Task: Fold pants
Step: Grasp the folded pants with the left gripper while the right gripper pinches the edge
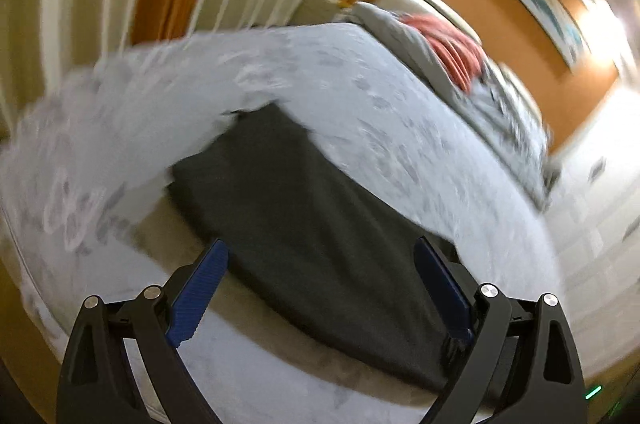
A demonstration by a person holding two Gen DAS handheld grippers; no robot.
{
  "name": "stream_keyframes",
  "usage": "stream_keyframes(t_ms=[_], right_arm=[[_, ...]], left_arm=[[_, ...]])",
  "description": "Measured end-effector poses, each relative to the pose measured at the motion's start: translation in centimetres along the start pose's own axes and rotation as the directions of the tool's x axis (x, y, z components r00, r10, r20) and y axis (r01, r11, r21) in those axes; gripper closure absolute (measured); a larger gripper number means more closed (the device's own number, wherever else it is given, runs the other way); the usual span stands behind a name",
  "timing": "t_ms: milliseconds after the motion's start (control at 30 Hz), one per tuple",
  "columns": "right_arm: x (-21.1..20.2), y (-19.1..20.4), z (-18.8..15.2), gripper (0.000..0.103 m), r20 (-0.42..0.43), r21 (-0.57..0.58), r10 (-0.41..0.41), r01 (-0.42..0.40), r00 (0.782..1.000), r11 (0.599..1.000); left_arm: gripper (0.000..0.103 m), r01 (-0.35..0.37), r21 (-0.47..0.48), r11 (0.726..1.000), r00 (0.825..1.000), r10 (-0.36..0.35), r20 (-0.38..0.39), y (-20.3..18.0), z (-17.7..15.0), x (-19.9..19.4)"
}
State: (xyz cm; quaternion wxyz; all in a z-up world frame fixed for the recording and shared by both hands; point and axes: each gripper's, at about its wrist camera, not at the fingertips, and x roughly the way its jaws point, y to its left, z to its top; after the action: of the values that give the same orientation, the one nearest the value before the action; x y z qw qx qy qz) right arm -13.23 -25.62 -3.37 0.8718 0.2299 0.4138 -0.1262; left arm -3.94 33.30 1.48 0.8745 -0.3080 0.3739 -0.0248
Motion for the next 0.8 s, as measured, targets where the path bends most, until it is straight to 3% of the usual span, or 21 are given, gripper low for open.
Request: stream_keyframes(t_ms=[100,167,267,367,400,433,467,500,533,567,633,700,800], right_arm=[[2.2,0.2,-1.0,0.021,-0.036,0.009,0.012,-0.011,0.999,1.0],[2.3,0.0,-1.3,0.019,-0.025,0.04,0.037,-0.036,0.999,0.999],[2.5,0.2,-1.0,0.019,-0.009,0.037,0.066,-0.066,0.998,0.997],[2.9,0.3,-0.7,0.019,0.004,0.068,0.116,-0.116,0.993,0.991],[2.9,0.2,-0.6,0.025,0.007,0.074,0.126,-0.126,0.992,0.989],[3.0,0.2,-0.5,0.04,0.006,0.077,0.144,-0.144,0.99,0.986],[3.2,0.1,-0.4,0.045,0.004,0.087,0.16,-0.16,0.987,0.983],[3.3,0.0,-0.3,0.051,0.003,0.096,0.167,-0.166,0.986,0.981],[3.4,0.0,-0.2,0.066,0.001,0.095,0.173,-0.172,0.985,0.98],[3.6,-0.1,-0.1,0.074,-0.003,0.096,0.184,-0.183,0.983,0.978],[3.4,-0.2,0.2,0.085,-0.001,0.108,0.215,-0.214,0.977,0.971],[1.7,0.5,1.2,0.087,0.02,0.069,0.248,-0.249,0.969,0.966],[-2.3,1.7,2.7,0.089,0.03,-0.034,0.262,-0.261,0.965,0.965]], left_arm=[[0.011,0.016,-0.145,0.989,1.0,-0.019,-0.023,4.3,1.4,0.2],[0.011,-0.025,-0.153,0.988,0.999,0.022,-0.024,5.4,1.9,0.3],[0.011,-0.019,-0.134,0.991,0.998,0.01,-0.067,6.1,2.4,1.8],[0.011,0.052,-0.187,0.981,0.985,-0.081,-0.15,6.8,2.5,5.1],[0.011,0.056,-0.218,0.974,0.981,-0.095,-0.17,7.4,2.5,6.2],[0.013,0.057,-0.248,0.967,0.98,-0.101,-0.171,7.8,2.5,6.9],[0.014,0.09,-0.258,0.962,0.983,-0.127,-0.13,8.0,3.0,6.7],[0.019,0.095,-0.257,0.962,0.985,-0.128,-0.115,7.9,3.3,6.8],[0.037,0.074,-0.259,0.963,0.987,-0.109,-0.121,8.0,3.7,7.3],[0.061,0.052,-0.265,0.963,0.986,-0.092,-0.14,8.1,3.9,7.9],[0.085,0.059,-0.289,0.956,0.981,-0.109,-0.162,8.5,4.1,8.5],[0.089,0.091,-0.314,0.945,0.979,-0.143,-0.146,8.4,4.2,7.0],[0.09,0.154,-0.253,0.955,0.974,-0.189,-0.122,6.3,4.2,2.2]])
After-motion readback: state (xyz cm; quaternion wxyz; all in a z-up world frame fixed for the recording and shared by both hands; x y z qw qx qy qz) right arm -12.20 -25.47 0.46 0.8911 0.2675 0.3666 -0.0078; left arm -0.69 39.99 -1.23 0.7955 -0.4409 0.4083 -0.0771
